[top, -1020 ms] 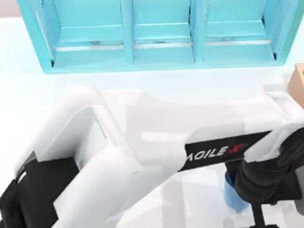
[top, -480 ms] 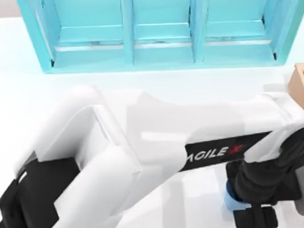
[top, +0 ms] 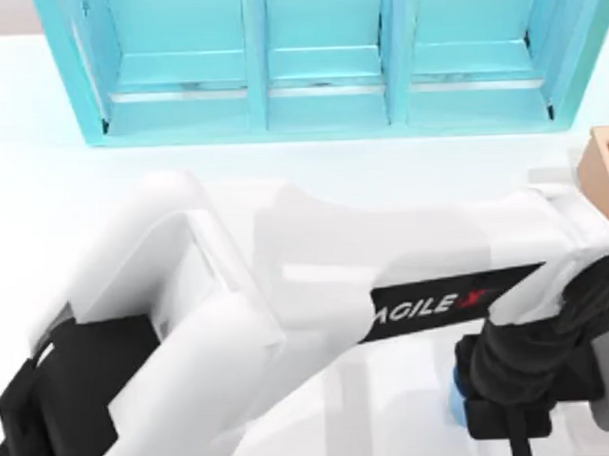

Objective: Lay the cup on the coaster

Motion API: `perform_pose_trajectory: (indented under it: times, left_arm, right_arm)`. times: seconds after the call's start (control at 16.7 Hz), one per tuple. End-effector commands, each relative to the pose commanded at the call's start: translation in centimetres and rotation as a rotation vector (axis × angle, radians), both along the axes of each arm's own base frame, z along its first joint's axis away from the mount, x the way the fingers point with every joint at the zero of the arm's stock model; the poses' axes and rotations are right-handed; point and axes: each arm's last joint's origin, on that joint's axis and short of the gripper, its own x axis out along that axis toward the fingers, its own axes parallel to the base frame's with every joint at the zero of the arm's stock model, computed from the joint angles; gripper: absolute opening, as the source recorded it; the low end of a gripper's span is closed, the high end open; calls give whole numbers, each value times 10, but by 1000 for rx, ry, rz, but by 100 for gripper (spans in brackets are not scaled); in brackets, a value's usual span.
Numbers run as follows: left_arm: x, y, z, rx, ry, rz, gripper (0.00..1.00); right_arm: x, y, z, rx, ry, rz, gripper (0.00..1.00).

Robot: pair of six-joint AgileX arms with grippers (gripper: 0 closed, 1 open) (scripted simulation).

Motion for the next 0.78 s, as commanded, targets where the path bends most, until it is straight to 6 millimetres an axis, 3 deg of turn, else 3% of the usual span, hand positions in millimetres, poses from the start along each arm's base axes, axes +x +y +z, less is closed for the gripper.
perform_pose_trajectory:
  times: [0.3, 0.42, 0.6, 0.78]
  left_arm:
    - [1, 1, 1, -1, -1, 1, 0]
    - [13, 10, 3, 3, 1, 34, 0]
    - [55, 47, 11, 8, 4, 163, 0]
    - [110, 118, 25, 12, 6, 376, 0]
  right_arm:
    - [0, 0, 0, 0, 0, 0, 100]
    - [0, 0, 0, 0, 0, 0, 100]
    - [0, 0, 0, 0, 0, 0, 100]
    - [0, 0, 0, 0, 0, 0, 100]
